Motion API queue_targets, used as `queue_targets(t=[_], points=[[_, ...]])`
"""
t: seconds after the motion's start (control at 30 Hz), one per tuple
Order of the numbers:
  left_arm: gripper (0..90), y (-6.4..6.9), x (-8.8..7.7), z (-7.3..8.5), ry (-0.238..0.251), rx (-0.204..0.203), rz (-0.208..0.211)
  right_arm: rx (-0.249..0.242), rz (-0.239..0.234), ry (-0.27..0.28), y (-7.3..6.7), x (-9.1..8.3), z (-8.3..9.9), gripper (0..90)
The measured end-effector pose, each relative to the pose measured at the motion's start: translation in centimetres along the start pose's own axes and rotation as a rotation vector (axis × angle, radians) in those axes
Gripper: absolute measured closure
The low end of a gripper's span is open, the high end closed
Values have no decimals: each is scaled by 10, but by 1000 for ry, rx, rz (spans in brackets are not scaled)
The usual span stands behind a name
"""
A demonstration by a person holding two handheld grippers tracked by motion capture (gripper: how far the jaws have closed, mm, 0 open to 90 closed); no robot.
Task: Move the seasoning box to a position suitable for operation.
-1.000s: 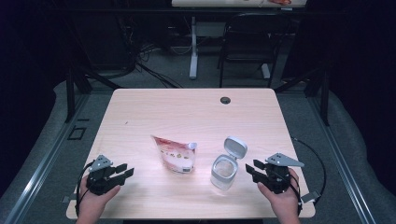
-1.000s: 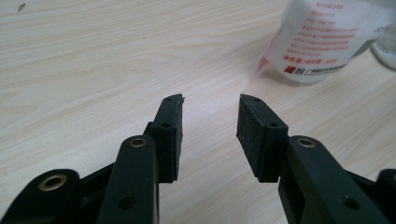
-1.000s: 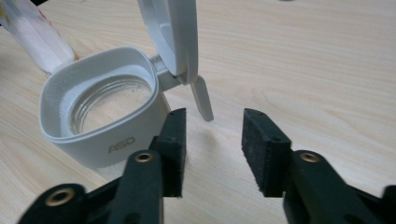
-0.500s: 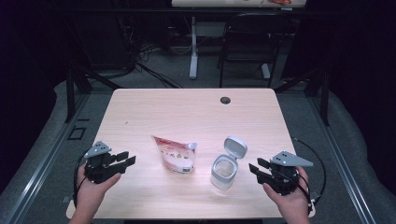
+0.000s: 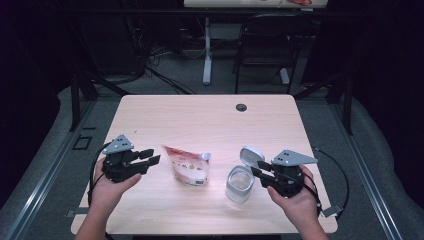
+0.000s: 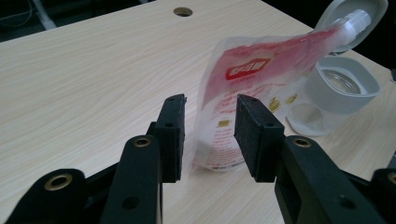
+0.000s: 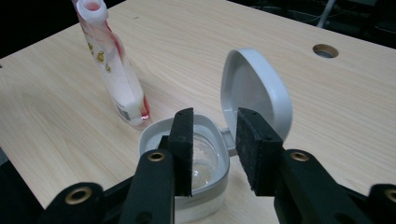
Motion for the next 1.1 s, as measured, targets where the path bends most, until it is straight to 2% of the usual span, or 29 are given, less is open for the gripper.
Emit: queue_targets(t=[0.1,0.17,0.3,0.5,0.7,0.9,1.1], points=[[644,1,5,-4,-9,18,13,-20,-1,-13,-2,3,-5,681],[645,0,8,-6,-7,16,18,-33,-9,-18,-4,5,-10,689],[645,-4,11,-12,-1,12,13,-52,-46,-5,-11,9,-20,692],[645,-3,15,-18,-5,39,25,-89,-95,-10,-28,21,-33,691],[653,-2,17,-18,-7,43,49,-117,-142,-3,-40,31,-44,671],[676,-2,17,-18,-6,40,32,-141,-172,-4,-49,37,-53,667],[725,-2,17,-17,-7,44,38,-153,-197,-5,-56,46,-59,668]])
Point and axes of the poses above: each handheld gripper's, and its own axes: x roughly forward along the jaws, z roughly out of its underside, y roughly to its right, the point moved 5 cm from there along x, roughly forward along the jaws, and after that the axes turned 14 degrees about -y, right-handed, at the moved point
